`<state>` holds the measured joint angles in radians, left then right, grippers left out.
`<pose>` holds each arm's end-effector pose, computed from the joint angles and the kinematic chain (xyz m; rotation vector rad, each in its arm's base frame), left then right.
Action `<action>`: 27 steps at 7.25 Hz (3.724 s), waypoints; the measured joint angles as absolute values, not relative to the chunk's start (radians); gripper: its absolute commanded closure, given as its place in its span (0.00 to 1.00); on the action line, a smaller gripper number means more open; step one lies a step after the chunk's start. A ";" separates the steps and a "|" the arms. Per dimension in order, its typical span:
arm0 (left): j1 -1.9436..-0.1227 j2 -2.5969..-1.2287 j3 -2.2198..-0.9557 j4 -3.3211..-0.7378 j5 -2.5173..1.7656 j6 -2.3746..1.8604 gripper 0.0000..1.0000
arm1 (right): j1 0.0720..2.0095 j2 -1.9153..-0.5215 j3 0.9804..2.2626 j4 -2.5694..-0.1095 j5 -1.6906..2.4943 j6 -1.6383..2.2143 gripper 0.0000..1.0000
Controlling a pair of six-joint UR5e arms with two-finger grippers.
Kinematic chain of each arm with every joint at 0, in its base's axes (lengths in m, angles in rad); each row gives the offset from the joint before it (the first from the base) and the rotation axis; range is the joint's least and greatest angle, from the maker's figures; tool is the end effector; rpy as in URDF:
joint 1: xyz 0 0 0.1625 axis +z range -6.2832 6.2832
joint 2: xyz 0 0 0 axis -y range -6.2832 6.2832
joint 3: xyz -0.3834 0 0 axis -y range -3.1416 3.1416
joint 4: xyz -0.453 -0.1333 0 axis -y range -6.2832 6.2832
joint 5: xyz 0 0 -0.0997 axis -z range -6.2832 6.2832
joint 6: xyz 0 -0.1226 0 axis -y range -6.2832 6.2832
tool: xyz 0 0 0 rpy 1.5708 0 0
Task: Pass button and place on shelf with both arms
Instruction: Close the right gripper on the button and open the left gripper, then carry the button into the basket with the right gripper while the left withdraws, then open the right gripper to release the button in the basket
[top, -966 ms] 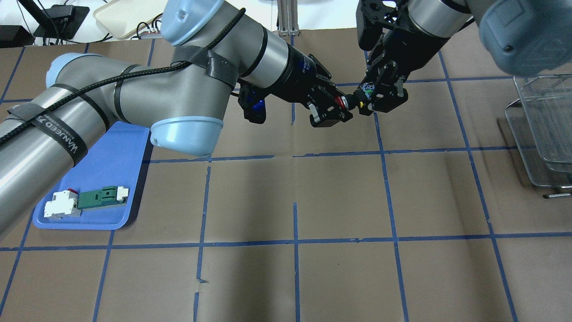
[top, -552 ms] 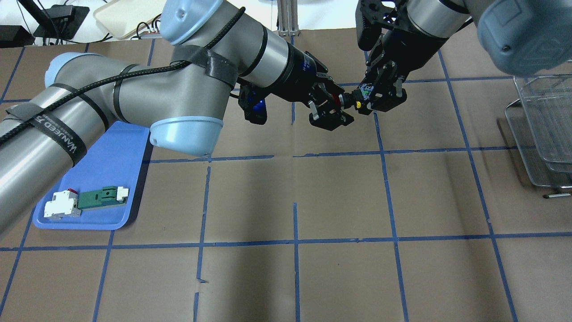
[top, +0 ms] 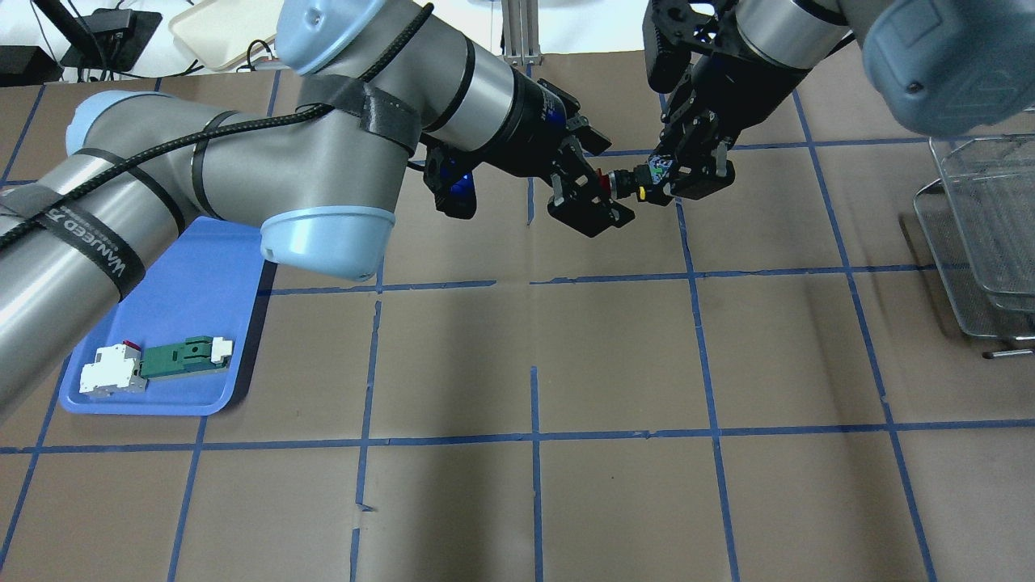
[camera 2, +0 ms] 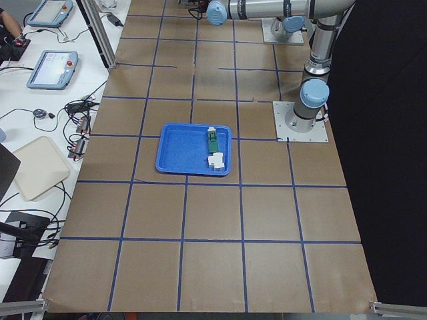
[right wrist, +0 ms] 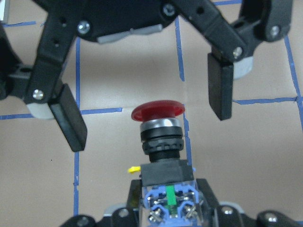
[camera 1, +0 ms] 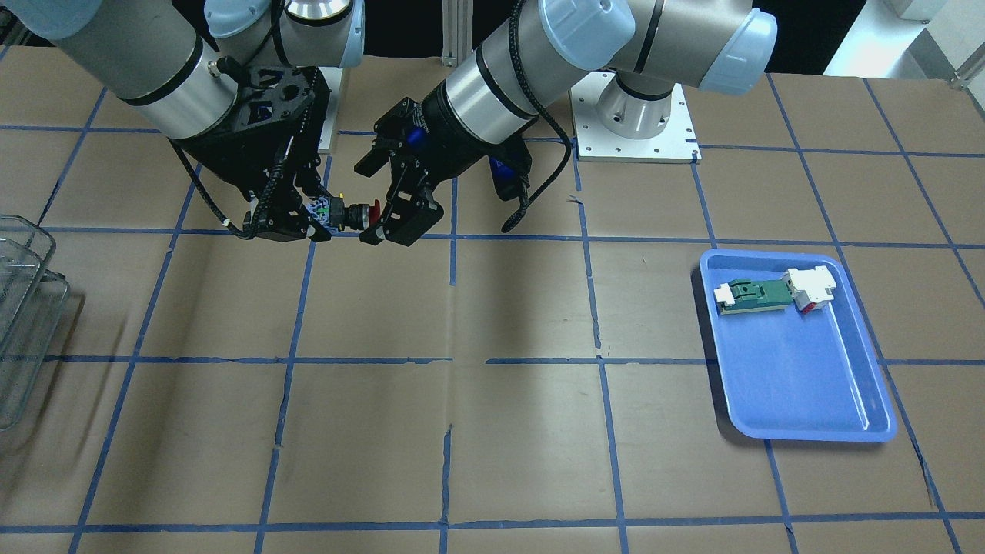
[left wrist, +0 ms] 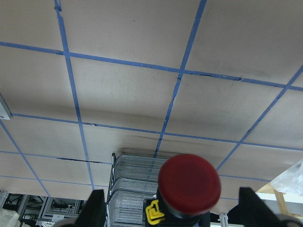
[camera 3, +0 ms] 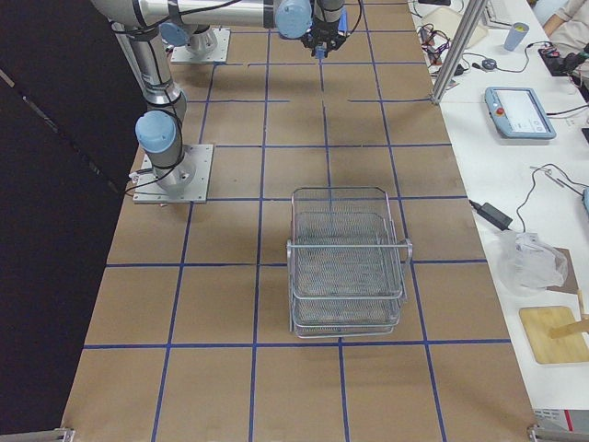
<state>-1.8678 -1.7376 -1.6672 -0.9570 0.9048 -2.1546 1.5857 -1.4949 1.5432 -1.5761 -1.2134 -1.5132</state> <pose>-0.3836 -0.5391 0.3664 1.9224 -1.6297 -0.6681 0.1848 -0.5735 0.4039 -1.9536 2.0548 -0.3041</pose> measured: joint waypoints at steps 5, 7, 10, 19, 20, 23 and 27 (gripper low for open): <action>-1.689 -1.685 -1.671 -1.130 1.034 -1.675 0.04 | 1.422 -1.494 1.529 -1.576 -1.232 -1.569 0.93; -1.599 -1.648 -1.665 -1.325 1.225 -1.282 0.00 | 1.224 -1.491 1.523 -1.580 -1.261 -1.678 0.93; -1.513 -1.592 -1.619 -1.561 1.527 -0.728 0.00 | 0.965 -1.446 1.515 -1.593 -1.334 -1.916 0.93; -1.512 -1.541 -1.558 -1.656 1.532 -0.034 0.00 | 0.779 -1.251 1.517 -1.730 -1.359 -2.055 0.00; -1.512 -1.541 -1.556 -1.662 1.532 -0.032 0.00 | 0.779 -1.250 1.517 -1.729 -1.360 -2.052 0.00; -1.518 -1.533 -1.553 -1.714 1.547 -0.038 0.00 | 0.803 -1.309 1.521 -1.704 -1.349 -1.954 0.00; -1.519 -1.532 -1.563 -1.709 1.548 -0.039 0.00 | 1.137 -1.502 1.529 -1.585 -1.352 -1.399 0.00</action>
<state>-1.5188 -1.5322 -1.5626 -1.7086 1.5478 -0.0388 1.1367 -1.5015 1.5287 -1.5846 -1.3520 -1.3993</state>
